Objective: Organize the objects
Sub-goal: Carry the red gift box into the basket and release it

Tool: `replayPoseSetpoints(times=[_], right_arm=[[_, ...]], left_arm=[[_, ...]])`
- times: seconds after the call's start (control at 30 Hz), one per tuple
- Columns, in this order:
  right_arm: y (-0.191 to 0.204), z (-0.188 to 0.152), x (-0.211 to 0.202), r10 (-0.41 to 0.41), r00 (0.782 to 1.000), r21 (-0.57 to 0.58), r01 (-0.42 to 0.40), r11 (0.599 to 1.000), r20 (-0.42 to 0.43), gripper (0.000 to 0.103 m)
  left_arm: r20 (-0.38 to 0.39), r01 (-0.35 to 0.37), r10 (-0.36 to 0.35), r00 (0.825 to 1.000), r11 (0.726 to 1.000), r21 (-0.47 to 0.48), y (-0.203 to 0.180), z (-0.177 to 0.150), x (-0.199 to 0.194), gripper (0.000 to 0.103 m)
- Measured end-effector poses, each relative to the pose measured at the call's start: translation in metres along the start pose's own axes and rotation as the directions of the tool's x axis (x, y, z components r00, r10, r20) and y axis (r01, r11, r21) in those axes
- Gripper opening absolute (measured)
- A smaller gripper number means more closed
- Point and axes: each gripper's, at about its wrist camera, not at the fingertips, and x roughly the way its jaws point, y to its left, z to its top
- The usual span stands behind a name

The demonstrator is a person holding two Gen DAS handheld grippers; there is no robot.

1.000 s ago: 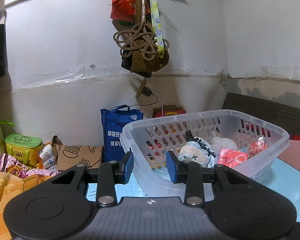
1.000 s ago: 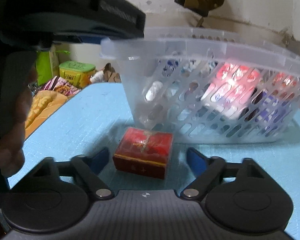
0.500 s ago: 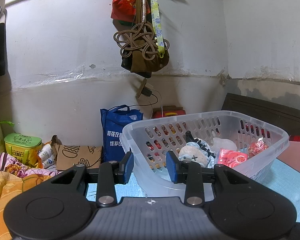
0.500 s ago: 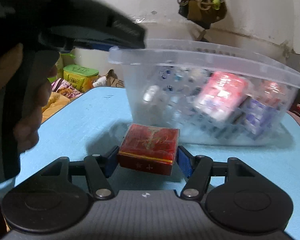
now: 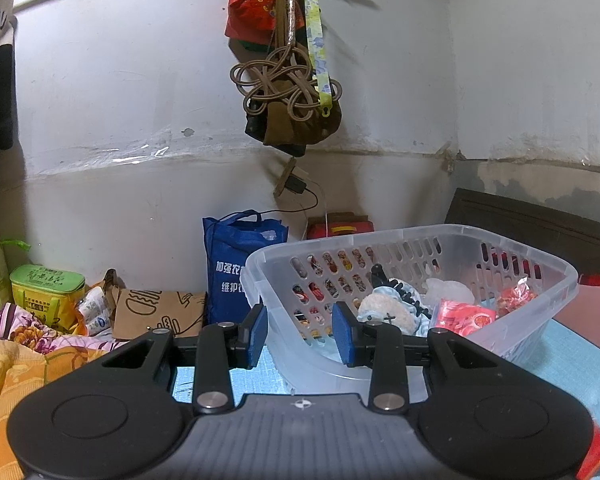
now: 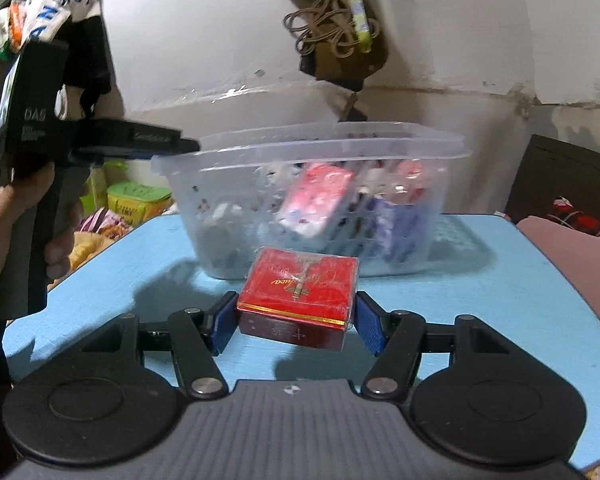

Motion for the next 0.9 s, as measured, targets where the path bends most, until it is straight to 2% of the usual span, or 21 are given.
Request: replayPoseSetpoints(times=[0.2,0.37,0.53,0.6,0.73,0.9], right_arm=[[-0.015,0.015,-0.021,-0.019,0.996,-0.014,0.020,1.000,0.085,0.065],[-0.026,0.057,-0.031,-0.028,0.982,-0.021,0.032,0.999,0.184,0.065],[-0.032,0.106,-0.012,-0.014,0.976,-0.055,0.027,0.998,0.217,0.065],[-0.032,0.125,-0.006,-0.004,0.967,-0.070,0.022,0.997,0.254,0.064],[-0.030,0.152,0.013,0.011,0.967,-0.115,0.019,0.993,0.256,0.065],[-0.032,0.151,0.043,0.023,0.981,-0.151,0.007,0.988,0.192,0.064]], left_arm=[[0.000,0.000,0.000,1.000,1.000,-0.001,0.000,0.000,0.000,0.039],[-0.001,-0.001,0.001,1.000,1.000,-0.001,0.001,0.000,0.000,0.039],[-0.001,0.000,0.000,1.000,1.000,-0.001,0.001,0.000,0.000,0.039],[-0.001,0.000,0.000,1.000,1.000,-0.001,0.001,0.000,0.000,0.039],[-0.001,0.001,-0.001,1.000,1.000,0.000,0.002,0.000,0.001,0.039],[-0.001,0.002,-0.002,1.000,1.000,0.001,0.001,0.000,0.000,0.039]])
